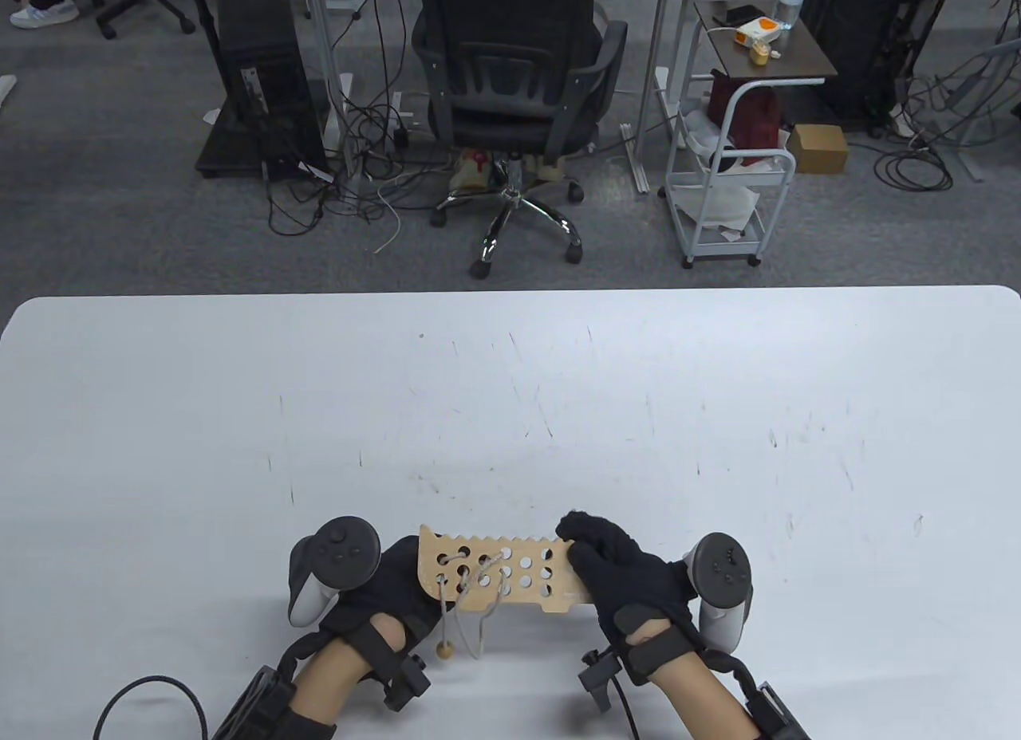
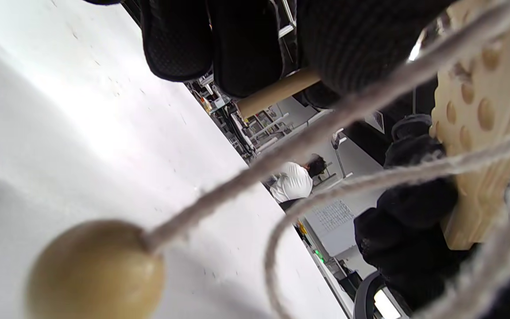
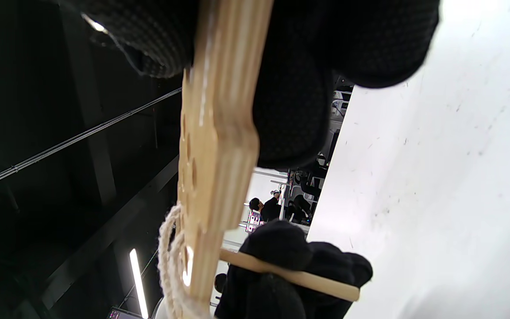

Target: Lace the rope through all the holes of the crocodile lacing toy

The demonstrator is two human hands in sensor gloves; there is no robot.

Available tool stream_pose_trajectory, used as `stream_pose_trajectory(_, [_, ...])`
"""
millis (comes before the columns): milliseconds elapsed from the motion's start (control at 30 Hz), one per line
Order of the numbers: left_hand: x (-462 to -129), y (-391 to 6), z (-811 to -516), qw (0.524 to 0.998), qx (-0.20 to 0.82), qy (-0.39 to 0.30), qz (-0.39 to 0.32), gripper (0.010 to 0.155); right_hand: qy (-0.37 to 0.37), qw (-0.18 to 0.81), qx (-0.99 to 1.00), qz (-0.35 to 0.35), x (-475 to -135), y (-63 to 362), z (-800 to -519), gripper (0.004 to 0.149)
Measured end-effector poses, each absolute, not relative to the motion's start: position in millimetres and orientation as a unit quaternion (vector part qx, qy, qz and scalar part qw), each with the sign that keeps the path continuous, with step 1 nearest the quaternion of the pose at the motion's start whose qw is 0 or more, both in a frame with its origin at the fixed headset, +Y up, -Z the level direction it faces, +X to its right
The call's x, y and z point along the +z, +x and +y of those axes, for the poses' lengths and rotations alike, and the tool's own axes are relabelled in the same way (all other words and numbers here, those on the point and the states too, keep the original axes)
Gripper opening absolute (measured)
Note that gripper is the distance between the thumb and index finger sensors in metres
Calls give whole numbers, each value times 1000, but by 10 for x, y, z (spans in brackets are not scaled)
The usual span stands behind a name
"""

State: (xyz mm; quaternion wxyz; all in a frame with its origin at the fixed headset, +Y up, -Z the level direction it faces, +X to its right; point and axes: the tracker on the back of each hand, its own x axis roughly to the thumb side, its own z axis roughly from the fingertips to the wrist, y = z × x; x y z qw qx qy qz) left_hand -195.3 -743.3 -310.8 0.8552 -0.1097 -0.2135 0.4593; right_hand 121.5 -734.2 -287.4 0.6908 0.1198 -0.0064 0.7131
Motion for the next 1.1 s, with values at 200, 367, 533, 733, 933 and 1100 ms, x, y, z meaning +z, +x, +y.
stream_pose_trajectory(200, [-3120,-2010,-7417,857,467,-93,-196,46,107,690,716,-12,-2907,1268,-7357,48])
stream_pose_trajectory(367, [-3127,-2080,-7398,859,477,-67,-173,46,96,691,716,-16,-2932,1311,-7368,47])
stream_pose_trajectory(533, [-3140,-2165,-7383,865,479,-38,-145,46,85,693,716,-19,-2959,1353,-7382,47])
stream_pose_trajectory(733, [-3160,-2246,-7384,863,490,-23,-121,46,75,692,718,-24,-2981,1396,-7388,47])
stream_pose_trajectory(933, [-3164,-2337,-7366,859,504,5,-96,46,61,695,716,-29,-3006,1450,-7401,47])
stream_pose_trajectory(1100, [-3160,-2406,-7335,854,514,28,-80,46,49,695,717,-32,-3029,1497,-7416,47])
